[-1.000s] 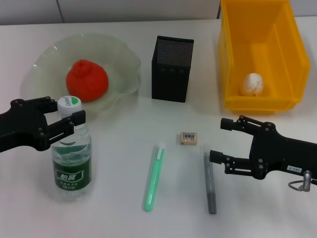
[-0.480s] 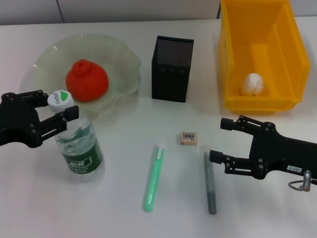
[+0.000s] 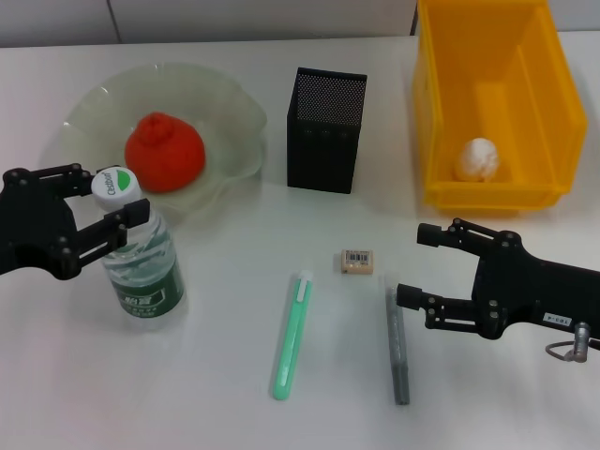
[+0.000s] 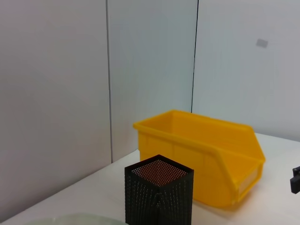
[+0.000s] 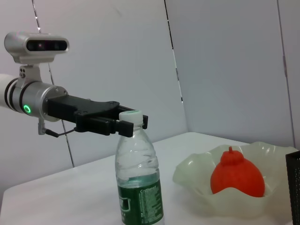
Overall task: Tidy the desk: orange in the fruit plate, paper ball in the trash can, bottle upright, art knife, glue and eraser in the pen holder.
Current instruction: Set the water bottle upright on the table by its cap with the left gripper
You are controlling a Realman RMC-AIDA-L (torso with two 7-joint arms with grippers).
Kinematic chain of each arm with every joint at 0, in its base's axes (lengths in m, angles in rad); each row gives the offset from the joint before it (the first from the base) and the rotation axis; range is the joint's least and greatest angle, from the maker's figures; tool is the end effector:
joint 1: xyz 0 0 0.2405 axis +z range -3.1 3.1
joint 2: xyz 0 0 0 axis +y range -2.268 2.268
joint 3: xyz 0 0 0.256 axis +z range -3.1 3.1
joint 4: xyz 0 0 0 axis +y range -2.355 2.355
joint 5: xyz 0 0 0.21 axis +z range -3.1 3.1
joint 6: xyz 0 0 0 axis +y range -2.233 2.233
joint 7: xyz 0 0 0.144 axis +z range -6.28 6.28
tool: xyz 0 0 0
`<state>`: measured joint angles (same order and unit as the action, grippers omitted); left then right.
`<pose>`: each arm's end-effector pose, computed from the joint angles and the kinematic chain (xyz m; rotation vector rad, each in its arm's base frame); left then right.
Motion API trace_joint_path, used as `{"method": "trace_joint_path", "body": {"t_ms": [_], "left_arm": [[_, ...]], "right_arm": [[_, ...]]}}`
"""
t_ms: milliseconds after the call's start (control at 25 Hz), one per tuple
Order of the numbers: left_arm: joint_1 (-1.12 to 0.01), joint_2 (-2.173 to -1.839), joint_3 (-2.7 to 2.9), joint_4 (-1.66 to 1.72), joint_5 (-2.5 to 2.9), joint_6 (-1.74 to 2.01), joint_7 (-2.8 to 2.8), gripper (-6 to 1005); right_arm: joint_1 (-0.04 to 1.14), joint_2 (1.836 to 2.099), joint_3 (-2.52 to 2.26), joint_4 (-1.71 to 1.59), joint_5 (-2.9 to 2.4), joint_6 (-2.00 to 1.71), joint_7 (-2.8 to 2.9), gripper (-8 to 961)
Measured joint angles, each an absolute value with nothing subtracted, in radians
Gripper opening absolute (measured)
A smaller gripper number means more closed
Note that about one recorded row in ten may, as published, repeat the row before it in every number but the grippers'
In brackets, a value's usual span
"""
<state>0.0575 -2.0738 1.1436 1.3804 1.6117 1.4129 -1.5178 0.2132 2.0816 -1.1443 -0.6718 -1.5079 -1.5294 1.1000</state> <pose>-0.2658 0.2509 0.0623 -2.4999 -0.4511 -0.5833 0.2833 0.2539 -0.0275 -2.6560 0.4676 0.8939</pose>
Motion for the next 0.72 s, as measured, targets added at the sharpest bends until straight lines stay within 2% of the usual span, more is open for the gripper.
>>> {"method": "trace_joint_path", "body": {"t_ms": [720], "left_arm": [[0.023,-2.071,1.092,1.194,1.478,1.404,-1.327,443]], "right_arm": [[0.213,2.082,-1.144,-0.672,-1.508,-1.528,1.1,842]]}}
